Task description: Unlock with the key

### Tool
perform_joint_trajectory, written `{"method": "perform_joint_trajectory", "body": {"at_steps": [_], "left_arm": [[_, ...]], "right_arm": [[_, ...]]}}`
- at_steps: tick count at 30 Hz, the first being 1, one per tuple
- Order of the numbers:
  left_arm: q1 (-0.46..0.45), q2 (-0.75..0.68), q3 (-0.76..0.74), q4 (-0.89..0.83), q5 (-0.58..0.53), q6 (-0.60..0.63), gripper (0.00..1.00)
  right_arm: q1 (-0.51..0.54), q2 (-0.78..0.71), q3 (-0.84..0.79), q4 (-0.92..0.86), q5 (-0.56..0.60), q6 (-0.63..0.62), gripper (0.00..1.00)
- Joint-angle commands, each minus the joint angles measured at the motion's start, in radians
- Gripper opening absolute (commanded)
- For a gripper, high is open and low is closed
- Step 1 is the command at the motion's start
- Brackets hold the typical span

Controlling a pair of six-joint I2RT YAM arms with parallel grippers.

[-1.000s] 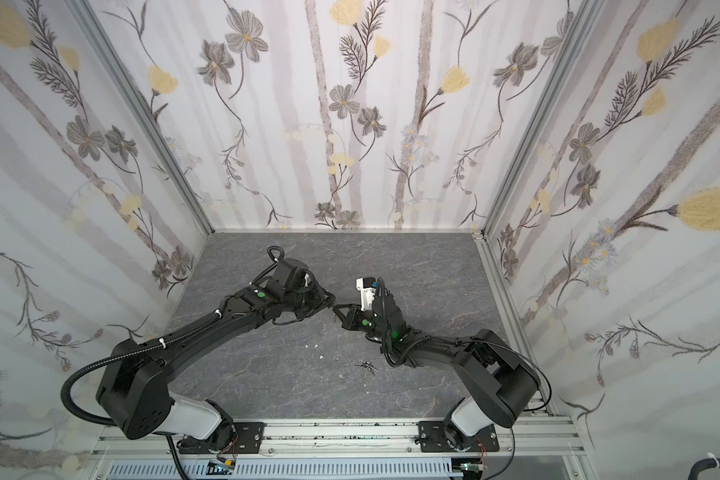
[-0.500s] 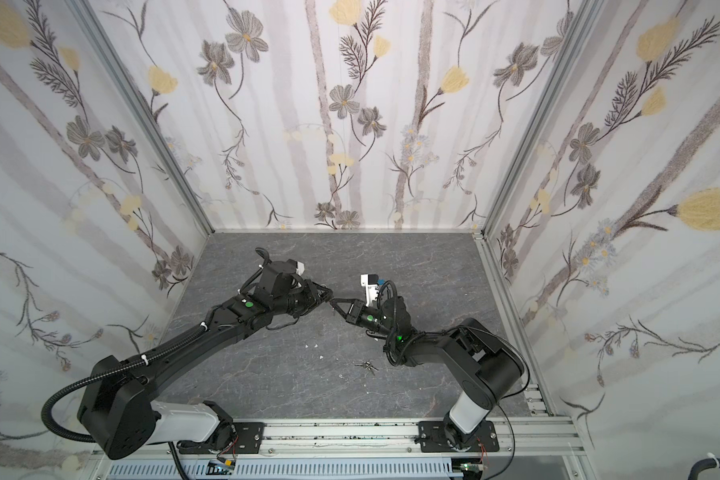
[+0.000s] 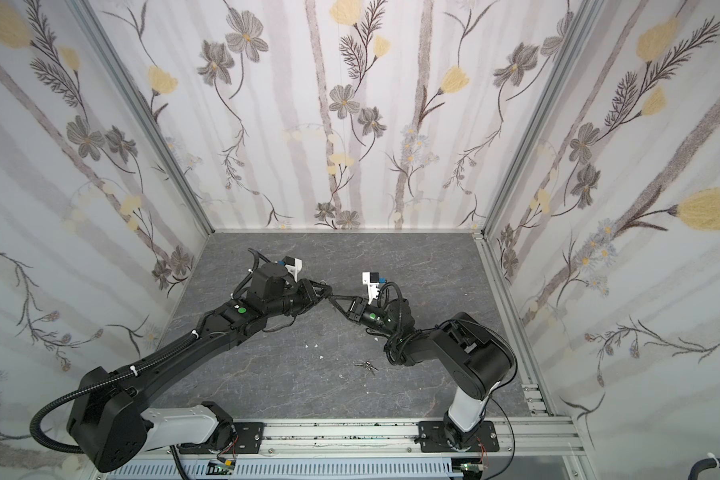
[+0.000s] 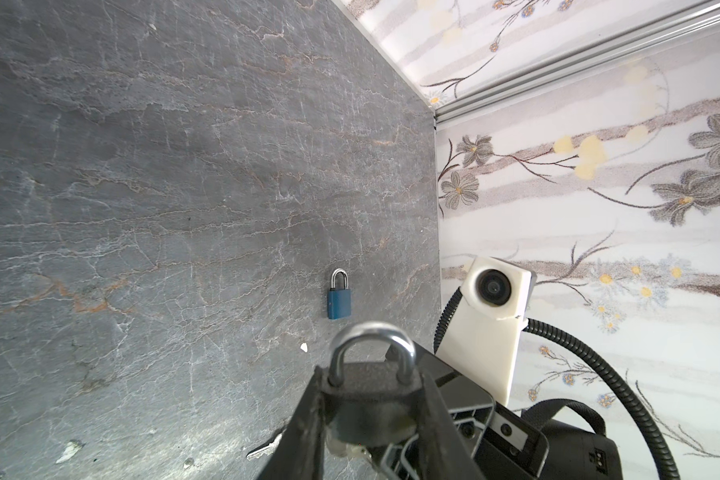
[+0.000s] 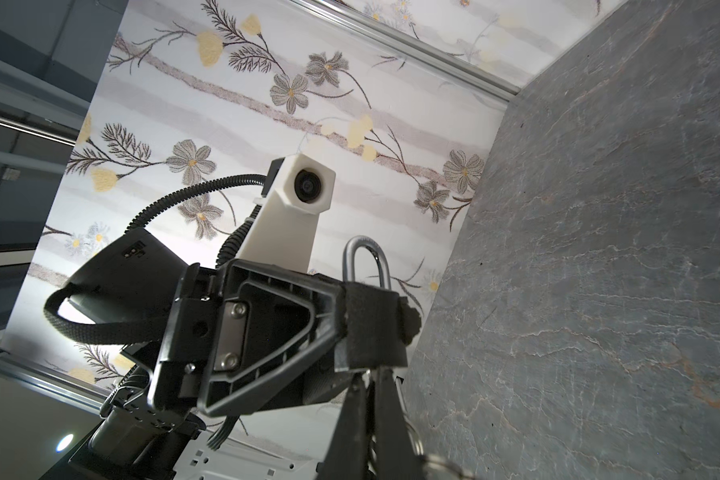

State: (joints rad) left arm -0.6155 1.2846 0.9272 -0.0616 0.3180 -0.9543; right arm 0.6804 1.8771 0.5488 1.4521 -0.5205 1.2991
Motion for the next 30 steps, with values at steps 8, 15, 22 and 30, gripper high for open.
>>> {"method": "perform_joint_trajectory", "body": {"at_steps": [8,15,22,30], "left_arm": [[0.000,-0.006,0.016,-0.088,0.101,0.018,0.00],[0.002,-0.004,0.015,-0.089,0.098,0.017,0.00],[0.007,-0.004,0.017,-0.087,0.098,0.017,0.00],[0.008,-0.003,0.014,-0.085,0.099,0.018,0.00]], "right_arm": [[-0.004,-0.092,-0.033,-0.090,0.003,-0.112,0.29],[-0.004,-0.126,-0.048,-0.164,0.004,-0.167,0.36],[0.008,-0.160,-0.050,-0.299,0.007,-0.251,0.37],[0.027,-0.179,-0.030,-0.375,0.003,-0.300,0.34]]}}
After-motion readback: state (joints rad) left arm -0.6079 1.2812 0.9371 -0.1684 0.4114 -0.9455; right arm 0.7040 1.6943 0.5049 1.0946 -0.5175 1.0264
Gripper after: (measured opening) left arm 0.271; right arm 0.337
